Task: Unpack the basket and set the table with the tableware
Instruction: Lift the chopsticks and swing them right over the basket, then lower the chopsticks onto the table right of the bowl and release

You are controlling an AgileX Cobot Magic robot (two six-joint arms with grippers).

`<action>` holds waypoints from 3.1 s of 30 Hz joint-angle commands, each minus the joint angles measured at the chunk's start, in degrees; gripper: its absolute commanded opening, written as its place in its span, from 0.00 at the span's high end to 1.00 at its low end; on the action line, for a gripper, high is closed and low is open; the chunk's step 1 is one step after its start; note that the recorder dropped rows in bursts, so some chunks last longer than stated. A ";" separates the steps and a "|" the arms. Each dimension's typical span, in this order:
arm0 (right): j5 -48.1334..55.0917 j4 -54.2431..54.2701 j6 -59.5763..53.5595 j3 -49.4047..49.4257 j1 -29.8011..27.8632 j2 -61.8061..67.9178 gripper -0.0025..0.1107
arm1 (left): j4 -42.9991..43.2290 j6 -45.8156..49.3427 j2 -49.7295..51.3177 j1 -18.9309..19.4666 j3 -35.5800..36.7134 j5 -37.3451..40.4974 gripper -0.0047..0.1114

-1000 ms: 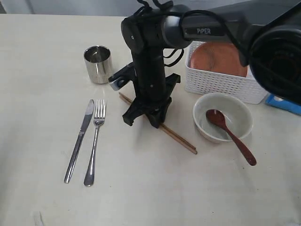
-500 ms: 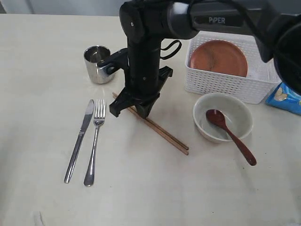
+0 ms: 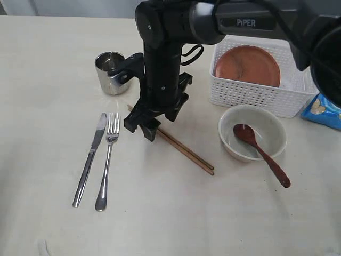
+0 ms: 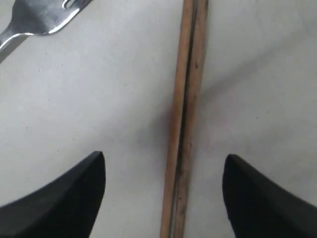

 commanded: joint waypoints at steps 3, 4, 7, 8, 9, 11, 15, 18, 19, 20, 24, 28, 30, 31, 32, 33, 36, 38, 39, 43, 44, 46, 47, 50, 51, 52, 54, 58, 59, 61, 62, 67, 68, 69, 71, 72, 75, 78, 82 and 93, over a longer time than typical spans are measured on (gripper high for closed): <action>-8.65 0.06 -4.52 6.67 0.01 -1.32 0.43 | -0.65 -0.03 -0.16 0.11 0.20 -0.03 0.96; -11.39 -0.37 -4.52 8.71 0.01 -2.01 0.43 | -0.65 -0.03 -0.16 0.11 0.20 -0.03 0.96; -20.21 -0.37 -4.52 13.94 0.01 -5.05 0.43 | -0.65 -0.03 -0.16 0.11 0.20 -0.03 0.96; -21.44 -0.37 -4.52 14.78 0.01 -5.64 0.43 | -0.65 -0.03 -0.16 0.11 0.20 -0.03 0.96; -22.14 -0.37 -4.70 15.39 0.01 -5.87 0.43 | -0.65 -0.03 -0.16 0.11 0.20 -0.03 0.96; -21.43 -0.37 -4.84 15.50 -0.10 -5.75 0.43 | -0.65 -0.03 -0.16 0.11 0.20 -0.03 0.96; -18.72 -0.37 -5.46 15.50 -0.10 -4.24 0.43 | -0.65 -0.03 -0.16 0.11 0.20 -0.03 0.96; -17.21 -0.37 -6.41 15.50 -0.10 -3.85 0.48 | -0.65 -0.03 -0.16 0.11 0.20 -0.03 0.96; -17.21 -0.37 -6.41 15.50 -0.10 -3.72 0.52 | -0.65 -0.03 -0.16 0.11 0.20 -0.03 0.96; -17.21 -0.37 -6.50 15.50 -0.10 -3.63 0.56 | -0.65 -0.03 -0.16 0.11 0.20 -0.03 0.96; -17.44 -0.37 -8.12 15.50 0.01 -2.75 0.76 | -0.65 -0.03 -0.16 0.11 0.20 -0.03 0.96; -16.63 -0.25 -8.42 15.50 0.02 -1.59 0.98 | -0.65 -0.03 -0.16 0.11 0.20 -0.03 0.96; -16.63 -0.25 -8.42 15.50 0.02 -1.47 0.98 | -0.65 -0.03 -0.16 0.11 0.20 -0.03 0.96; -16.63 -0.25 -8.42 15.50 0.02 -1.63 0.98 | -0.65 -0.03 -0.16 0.11 0.20 -0.03 0.96; -16.63 -0.25 -8.13 15.50 0.02 -2.01 0.98 | -0.65 -0.03 -0.16 0.11 0.20 -0.03 0.96; -16.85 -0.25 -7.88 15.50 0.02 -2.34 0.98 | -0.65 -0.03 -0.16 0.11 0.20 -0.03 0.96; -17.38 -0.25 -7.11 15.50 0.02 -4.16 0.98 | -0.65 -0.03 -0.16 0.11 0.20 -0.03 0.96; -18.55 -0.25 -5.83 15.50 0.02 -5.65 0.98 | -0.65 -0.03 -0.16 0.11 0.20 -0.03 0.96; -18.98 -0.15 -5.34 15.50 0.02 -6.16 0.98 | -0.65 -0.03 -0.16 0.11 0.20 -0.03 0.96; -20.25 -0.31 -3.75 15.50 -0.11 -7.76 0.98 | -0.65 -0.03 -0.16 0.11 0.20 -0.03 0.96; -20.25 -0.31 -3.45 15.50 -0.11 -8.16 0.98 | -0.65 -0.03 -0.16 0.11 0.20 -0.03 0.96; -20.25 -0.31 -2.88 15.50 -0.11 -8.44 0.98 | -0.65 -0.03 -0.16 0.11 0.20 -0.03 0.96; -20.25 -0.31 -2.90 15.50 -0.11 -8.68 0.98 | -0.65 -0.03 -0.16 0.11 0.20 -0.03 0.96; -20.14 -0.31 -2.27 15.50 -0.11 -9.52 0.98 | -0.65 -0.03 -0.16 0.11 0.20 -0.03 0.96; -19.99 -0.31 -2.16 15.50 -0.11 -9.94 0.98 | -0.65 -0.03 -0.16 0.11 0.20 -0.03 0.96; -19.67 -0.31 -2.16 15.50 -0.11 -10.47 0.98 | -0.65 -0.03 -0.16 0.11 0.20 -0.03 0.96; -19.11 -0.40 -2.04 15.50 -0.11 -11.84 0.98 | -0.65 -0.03 -0.16 0.11 0.20 -0.03 0.96; -17.61 -2.99 0.21 15.50 -0.11 -15.29 0.98 | -0.65 -0.03 -0.16 0.11 0.20 -0.03 0.96; -17.18 -3.95 1.03 15.50 -0.25 -15.98 0.98 | -0.65 -0.03 -0.16 0.11 0.20 -0.03 0.96; -15.83 -4.82 2.42 15.50 -0.97 -17.44 0.98 | -0.65 -0.03 -0.16 0.11 0.20 -0.03 0.96; -15.14 -4.82 2.42 15.50 -1.68 -18.03 0.98 | -0.65 -0.03 -0.16 0.11 0.20 -0.03 0.96; -9.68 -5.35 2.56 15.50 -6.23 -21.06 0.98 | -0.65 -0.03 -0.16 0.11 0.20 -0.03 0.96; -8.95 -5.35 2.66 15.50 -7.09 -21.59 0.98 | -0.65 -0.03 -0.16 0.11 0.20 -0.03 0.96; -8.11 -5.35 2.77 15.50 -8.22 -22.28 0.98 | -0.65 -0.03 -0.16 0.11 0.20 -0.03 0.96; -6.75 -5.35 3.21 15.50 -10.21 -23.75 0.98 | -0.65 -0.03 -0.16 0.11 0.20 -0.03 0.96; -6.10 -5.35 3.59 15.62 -11.32 -24.66 0.98 | -0.65 -0.03 -0.16 0.11 0.20 -0.03 0.96; -5.40 -6.79 5.02 17.63 -14.43 -28.11 0.98 | -0.65 -0.03 -0.16 0.11 0.20 -0.03 0.96; -4.74 -10.38 8.19 22.00 -17.05 -32.43 0.98 | -0.65 -0.03 -0.16 0.11 0.20 -0.03 0.96; -2.80 -12.36 9.89 28.59 -20.20 -37.45 0.98 | -0.65 -0.03 -0.16 0.11 0.20 -0.03 0.96; 0.96 -19.88 25.94 43.09 -30.11 -47.09 0.98 | -0.65 -0.03 -0.16 0.11 0.20 -0.03 0.96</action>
